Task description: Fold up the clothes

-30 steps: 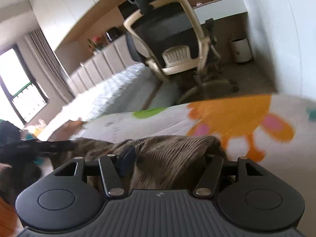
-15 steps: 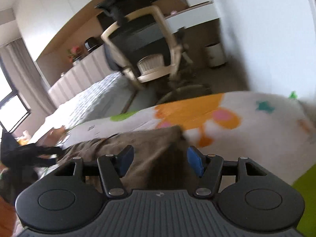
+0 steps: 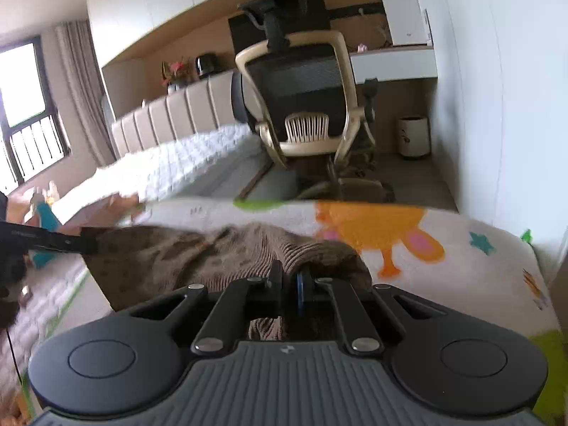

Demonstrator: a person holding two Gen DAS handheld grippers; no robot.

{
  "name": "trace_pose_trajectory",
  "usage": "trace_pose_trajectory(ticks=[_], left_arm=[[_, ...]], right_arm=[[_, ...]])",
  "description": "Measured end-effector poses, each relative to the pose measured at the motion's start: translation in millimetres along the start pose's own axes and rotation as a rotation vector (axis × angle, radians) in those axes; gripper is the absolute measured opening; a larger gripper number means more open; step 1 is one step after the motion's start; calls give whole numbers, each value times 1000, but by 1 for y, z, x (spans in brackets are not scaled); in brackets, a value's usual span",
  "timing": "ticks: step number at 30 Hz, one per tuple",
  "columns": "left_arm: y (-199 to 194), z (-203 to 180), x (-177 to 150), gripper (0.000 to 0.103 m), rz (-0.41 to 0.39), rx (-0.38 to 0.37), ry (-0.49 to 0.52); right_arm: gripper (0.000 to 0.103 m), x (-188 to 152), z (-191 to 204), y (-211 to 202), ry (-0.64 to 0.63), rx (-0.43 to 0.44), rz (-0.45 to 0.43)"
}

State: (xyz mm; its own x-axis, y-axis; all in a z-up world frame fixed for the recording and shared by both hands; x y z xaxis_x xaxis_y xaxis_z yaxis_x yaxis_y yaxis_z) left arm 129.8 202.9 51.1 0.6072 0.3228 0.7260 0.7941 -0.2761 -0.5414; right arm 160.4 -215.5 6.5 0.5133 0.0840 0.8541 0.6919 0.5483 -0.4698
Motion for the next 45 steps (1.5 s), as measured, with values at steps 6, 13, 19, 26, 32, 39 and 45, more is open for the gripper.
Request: trace_pose_trajectory(ticks=[6,13,19,26,32,39,45], left_arm=[[9,5,-63,31,219,31,49],[-22,-12,-20,69,-10,-52,103],[51,-45,5,93,-85,-152,149],[53,-1,-37,84,68,-29,203],[11,21,-38,95,72,-69,158],[40,15,-62,92,90,-37,113],[28,1,-39,16,49,15,143]], right_arm=[[13,-60,-11,-6,43,-71,146],[39,-24,9,-32,-102,-80,-35],[51,-3,53,54,-222,1,-42],[56,-47,12,42,-235,-93,136],[61,-59,-34,-22,-5,-119,52],[55,-63,-17,24,69,2,69],[6,-30,21,3,-93,-47,-5]])
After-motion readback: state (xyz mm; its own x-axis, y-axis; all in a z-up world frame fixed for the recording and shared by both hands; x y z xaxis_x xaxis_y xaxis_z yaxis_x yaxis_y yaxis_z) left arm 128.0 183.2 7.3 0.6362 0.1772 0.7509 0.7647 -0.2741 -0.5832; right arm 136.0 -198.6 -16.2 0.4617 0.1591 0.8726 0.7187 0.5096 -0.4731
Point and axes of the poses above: each gripper's, at about its wrist camera, not at the fingertips, and y roughly the way its jaws point, z to its left, x to its top, the point moved 1 cm from there along y, roughly the way its jaws point, and after that the axes turned 3 degrees about -z, right-handed, at the moved point
